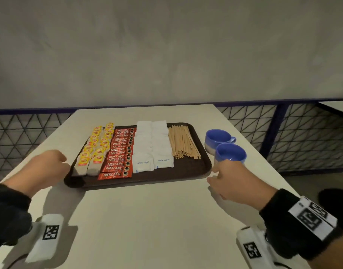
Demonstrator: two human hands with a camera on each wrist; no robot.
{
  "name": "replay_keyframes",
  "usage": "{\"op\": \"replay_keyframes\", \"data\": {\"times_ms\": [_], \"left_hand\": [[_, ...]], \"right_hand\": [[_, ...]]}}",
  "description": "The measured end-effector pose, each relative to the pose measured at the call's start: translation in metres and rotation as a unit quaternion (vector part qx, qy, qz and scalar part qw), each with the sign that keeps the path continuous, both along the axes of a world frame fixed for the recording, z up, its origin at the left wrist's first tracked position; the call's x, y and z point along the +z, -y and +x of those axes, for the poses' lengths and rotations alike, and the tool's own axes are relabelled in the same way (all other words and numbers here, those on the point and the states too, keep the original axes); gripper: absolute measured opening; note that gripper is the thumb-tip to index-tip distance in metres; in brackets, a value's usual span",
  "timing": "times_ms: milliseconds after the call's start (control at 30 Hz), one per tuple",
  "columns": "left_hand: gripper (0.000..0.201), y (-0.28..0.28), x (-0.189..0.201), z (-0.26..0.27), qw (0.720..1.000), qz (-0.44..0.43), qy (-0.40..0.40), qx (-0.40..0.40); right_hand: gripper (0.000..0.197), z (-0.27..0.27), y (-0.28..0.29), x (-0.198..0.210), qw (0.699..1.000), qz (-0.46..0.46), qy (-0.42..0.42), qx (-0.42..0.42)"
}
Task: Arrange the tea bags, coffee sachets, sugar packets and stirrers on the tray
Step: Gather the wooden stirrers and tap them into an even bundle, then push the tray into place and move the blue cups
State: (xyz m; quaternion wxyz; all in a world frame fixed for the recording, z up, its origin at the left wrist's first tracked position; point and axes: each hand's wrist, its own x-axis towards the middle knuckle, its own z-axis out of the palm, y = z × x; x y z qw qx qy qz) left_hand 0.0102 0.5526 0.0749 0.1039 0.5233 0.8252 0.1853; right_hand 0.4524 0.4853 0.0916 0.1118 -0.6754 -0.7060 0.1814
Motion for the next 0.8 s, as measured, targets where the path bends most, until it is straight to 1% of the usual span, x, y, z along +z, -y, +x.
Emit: {"op": "replay_keyframes", "data": {"times_ms": [67, 100, 133, 167, 200, 233, 267, 367, 467, 533, 600, 700, 800], "left_hand": [[0.026, 0.002, -0.007, -0.003, 0.999, -0.012, 0.049, 0.018], [0.020, 0.002, -0.011, -0.006, 0.997, -0.020, 0.068, 0.026], [0.016, 0.002, -0.014, -0.009, 0.996, -0.021, 0.085, 0.030], [0.017, 0.002, -0.017, -0.013, 0.994, -0.018, 0.100, 0.035], [0.019, 0.001, -0.019, -0.016, 0.992, -0.009, 0.115, 0.044], [0.020, 0.001, -0.021, -0.018, 0.991, 0.001, 0.126, 0.050], [0.020, 0.000, -0.026, -0.021, 0.990, 0.010, 0.132, 0.053], [0.020, 0.007, -0.024, -0.012, 0.985, 0.021, 0.161, 0.066], [0.026, 0.013, -0.025, -0.005, 0.979, 0.037, 0.189, 0.071], [0.025, 0.014, -0.024, -0.002, 0.974, 0.044, 0.210, 0.068], [0.020, 0.017, -0.021, 0.001, 0.971, 0.042, 0.227, 0.055], [0.013, 0.017, -0.020, 0.000, 0.963, 0.035, 0.263, 0.058], [0.012, 0.014, -0.019, -0.001, 0.957, 0.024, 0.280, 0.071]], "right_hand": [[0.018, 0.014, 0.006, 0.001, 0.998, 0.054, -0.037, -0.014], [0.015, 0.022, 0.007, 0.002, 0.993, 0.111, -0.040, -0.020], [0.013, 0.030, 0.004, 0.004, 0.985, 0.165, -0.034, -0.029], [0.010, 0.037, 0.001, 0.008, 0.978, 0.206, -0.017, -0.037], [0.009, 0.043, -0.005, 0.012, 0.973, 0.228, -0.003, -0.040], [0.012, 0.048, -0.012, 0.014, 0.973, 0.228, 0.011, -0.041], [0.016, 0.052, -0.021, 0.016, 0.977, 0.209, 0.025, -0.039], [0.036, 0.059, -0.049, 0.014, 0.985, 0.157, 0.070, -0.030], [0.047, 0.059, -0.071, 0.009, 0.983, 0.101, 0.150, -0.008], [0.046, 0.057, -0.081, 0.008, 0.973, 0.079, 0.217, 0.008], [0.040, 0.057, -0.089, 0.007, 0.963, 0.079, 0.259, 0.019], [0.029, 0.057, -0.098, 0.004, 0.956, 0.080, 0.282, 0.027], [0.027, 0.058, -0.101, 0.007, 0.956, 0.091, 0.276, 0.023]]}}
